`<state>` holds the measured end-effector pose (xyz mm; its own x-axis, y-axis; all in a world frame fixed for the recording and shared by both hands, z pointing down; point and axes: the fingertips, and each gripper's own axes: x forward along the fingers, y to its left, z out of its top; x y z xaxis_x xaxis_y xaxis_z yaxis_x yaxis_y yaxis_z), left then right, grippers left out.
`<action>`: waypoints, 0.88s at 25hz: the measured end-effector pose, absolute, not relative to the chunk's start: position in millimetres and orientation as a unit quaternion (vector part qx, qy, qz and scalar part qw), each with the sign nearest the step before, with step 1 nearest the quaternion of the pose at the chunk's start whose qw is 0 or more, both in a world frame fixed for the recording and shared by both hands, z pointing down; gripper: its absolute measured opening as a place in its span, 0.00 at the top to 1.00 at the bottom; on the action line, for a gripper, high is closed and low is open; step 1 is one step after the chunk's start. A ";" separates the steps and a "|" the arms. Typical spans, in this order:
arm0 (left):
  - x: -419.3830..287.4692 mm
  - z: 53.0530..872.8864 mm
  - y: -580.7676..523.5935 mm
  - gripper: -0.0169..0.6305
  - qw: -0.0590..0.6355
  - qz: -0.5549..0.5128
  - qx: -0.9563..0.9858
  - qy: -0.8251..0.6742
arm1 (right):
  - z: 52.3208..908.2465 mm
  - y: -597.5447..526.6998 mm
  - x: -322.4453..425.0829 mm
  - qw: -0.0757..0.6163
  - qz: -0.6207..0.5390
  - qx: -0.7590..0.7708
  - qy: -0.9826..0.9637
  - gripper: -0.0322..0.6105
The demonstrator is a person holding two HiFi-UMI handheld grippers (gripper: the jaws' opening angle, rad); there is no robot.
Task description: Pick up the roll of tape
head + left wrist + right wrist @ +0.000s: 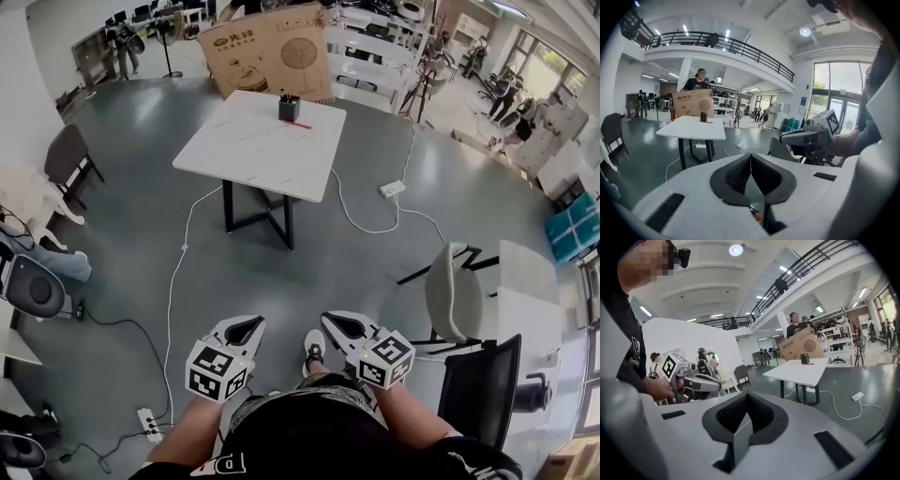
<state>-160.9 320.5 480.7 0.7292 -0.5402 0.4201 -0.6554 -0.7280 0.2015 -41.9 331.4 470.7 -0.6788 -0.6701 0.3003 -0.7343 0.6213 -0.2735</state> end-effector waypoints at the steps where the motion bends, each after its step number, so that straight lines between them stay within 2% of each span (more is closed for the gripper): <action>1: -157.9 478.9 311.0 0.95 0.169 0.170 0.913 -0.329 | 468.4 318.8 -38.2 0.082 0.188 0.392 -0.897 0.95; 15: -79.8 467.9 177.8 0.95 0.169 0.177 0.907 -0.343 | 454.3 181.9 30.4 0.084 0.176 0.366 -0.910 0.94; 22: -14.5 468.9 124.7 0.95 0.160 0.176 0.916 -0.324 | 461.1 135.2 73.6 0.085 0.177 0.361 -0.911 0.95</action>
<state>-14.5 124.7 468.9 0.7287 -0.5367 0.4253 -0.6493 -0.7389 0.1800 73.6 135.2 461.1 -0.7242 -0.6286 0.2835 -0.6890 0.6760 -0.2612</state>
